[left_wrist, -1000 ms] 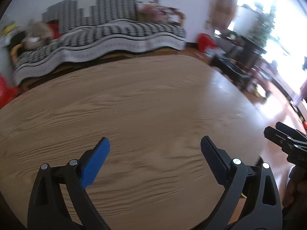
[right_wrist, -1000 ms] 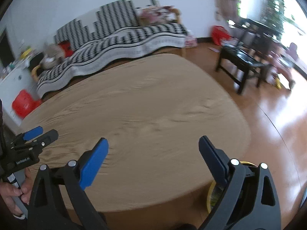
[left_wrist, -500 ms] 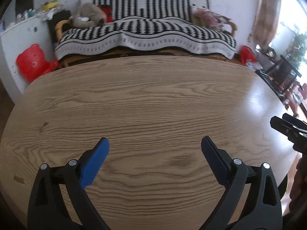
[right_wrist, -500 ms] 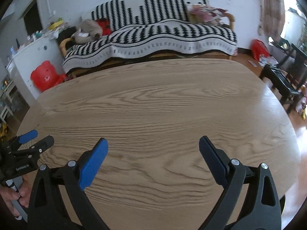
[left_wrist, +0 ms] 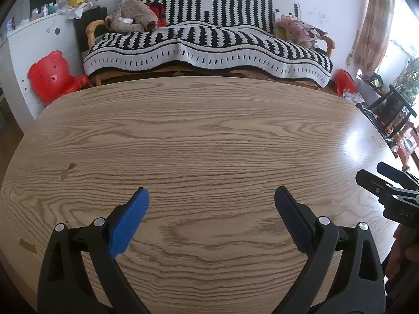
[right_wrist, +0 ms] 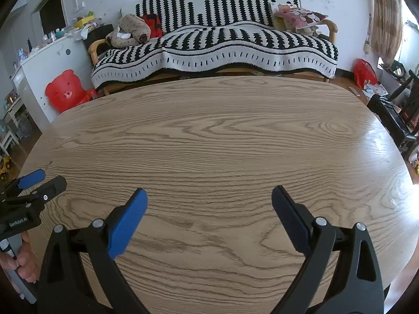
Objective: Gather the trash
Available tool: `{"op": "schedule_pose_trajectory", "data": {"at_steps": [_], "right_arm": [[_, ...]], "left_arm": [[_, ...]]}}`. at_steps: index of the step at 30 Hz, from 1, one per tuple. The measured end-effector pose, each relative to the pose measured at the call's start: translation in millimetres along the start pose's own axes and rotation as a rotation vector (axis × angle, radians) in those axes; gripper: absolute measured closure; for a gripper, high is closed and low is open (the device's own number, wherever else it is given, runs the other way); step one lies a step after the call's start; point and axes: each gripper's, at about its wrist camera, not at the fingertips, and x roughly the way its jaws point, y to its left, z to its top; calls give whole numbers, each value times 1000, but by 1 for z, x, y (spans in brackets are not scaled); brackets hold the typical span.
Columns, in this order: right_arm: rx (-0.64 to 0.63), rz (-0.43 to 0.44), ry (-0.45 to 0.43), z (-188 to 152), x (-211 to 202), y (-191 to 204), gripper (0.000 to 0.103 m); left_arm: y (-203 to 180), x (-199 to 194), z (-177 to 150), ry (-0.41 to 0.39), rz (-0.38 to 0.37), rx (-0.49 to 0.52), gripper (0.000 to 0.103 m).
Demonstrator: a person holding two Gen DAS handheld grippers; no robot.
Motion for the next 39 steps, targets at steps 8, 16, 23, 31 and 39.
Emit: {"op": "schedule_pose_trajectory", "data": {"at_steps": [8, 16, 23, 31, 39], "right_arm": [[3, 1, -6, 0, -2, -2, 11], [8, 1, -11, -1, -6, -6, 11], [10, 1, -12, -3, -9, -9, 11], [9, 0, -10, -3, -11, -11, 11], [8, 1, -10, -4, -11, -11, 11]], "left_arm": [[-7, 0, -1, -1, -5, 10, 9], [-9, 0, -2, 0, -4, 11, 9], [-9, -1, -2, 0, -3, 8, 9], [-11, -2, -3, 0, -3, 9, 9], [-10, -2, -3, 1, -3, 9, 9]]}}
